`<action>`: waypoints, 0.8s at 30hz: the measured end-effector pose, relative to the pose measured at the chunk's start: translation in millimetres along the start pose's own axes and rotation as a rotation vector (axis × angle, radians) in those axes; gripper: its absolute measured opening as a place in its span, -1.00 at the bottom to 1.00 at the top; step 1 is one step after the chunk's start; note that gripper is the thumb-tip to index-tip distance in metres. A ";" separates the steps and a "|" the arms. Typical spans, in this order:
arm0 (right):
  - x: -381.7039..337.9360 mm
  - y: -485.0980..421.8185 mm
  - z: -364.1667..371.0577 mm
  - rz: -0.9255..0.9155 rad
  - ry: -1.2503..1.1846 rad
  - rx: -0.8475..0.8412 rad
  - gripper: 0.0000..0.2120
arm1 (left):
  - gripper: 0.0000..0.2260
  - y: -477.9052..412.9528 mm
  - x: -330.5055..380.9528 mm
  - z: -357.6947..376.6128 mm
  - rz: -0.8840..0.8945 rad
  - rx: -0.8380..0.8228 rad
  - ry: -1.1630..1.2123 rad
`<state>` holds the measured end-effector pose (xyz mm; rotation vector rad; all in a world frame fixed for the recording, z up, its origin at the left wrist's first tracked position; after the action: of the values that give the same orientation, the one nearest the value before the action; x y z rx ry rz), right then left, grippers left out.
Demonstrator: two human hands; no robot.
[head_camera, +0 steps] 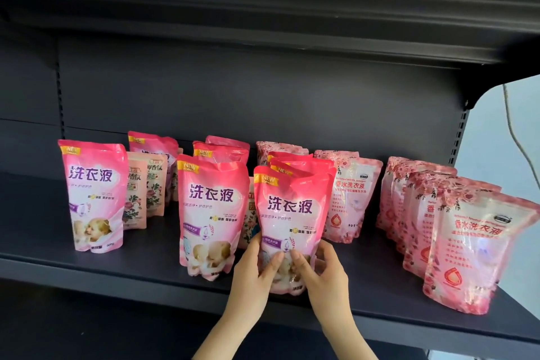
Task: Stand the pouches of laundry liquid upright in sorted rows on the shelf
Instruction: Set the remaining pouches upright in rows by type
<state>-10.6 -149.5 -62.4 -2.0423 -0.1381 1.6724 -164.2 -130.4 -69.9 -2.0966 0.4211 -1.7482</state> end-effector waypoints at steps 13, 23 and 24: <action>-43.6 32.7 22.1 -0.079 0.008 0.070 -0.82 | -0.63 23.3 32.7 -54.9 0.090 0.080 0.110; -85.0 86.9 130.5 -0.051 -0.114 0.062 -0.84 | -0.71 42.2 26.4 -178.5 0.075 0.025 0.090; -85.7 87.7 142.1 -0.046 -0.113 0.055 -0.84 | -0.70 41.7 23.8 -188.9 0.068 0.028 0.095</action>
<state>-185.3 -214.9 -41.7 -1.8917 -0.1738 1.7443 -345.1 -196.1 -39.2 -1.9631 0.4864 -1.8084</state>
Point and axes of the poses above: each hand's wrist, its own y-axis away from the middle knuckle, its own z-axis out of the palm, x = y × z, the point moved 8 cm from there along -y, towards the middle knuckle, and after that the axes turned 1 degree about -z, right-handed, at the moved point
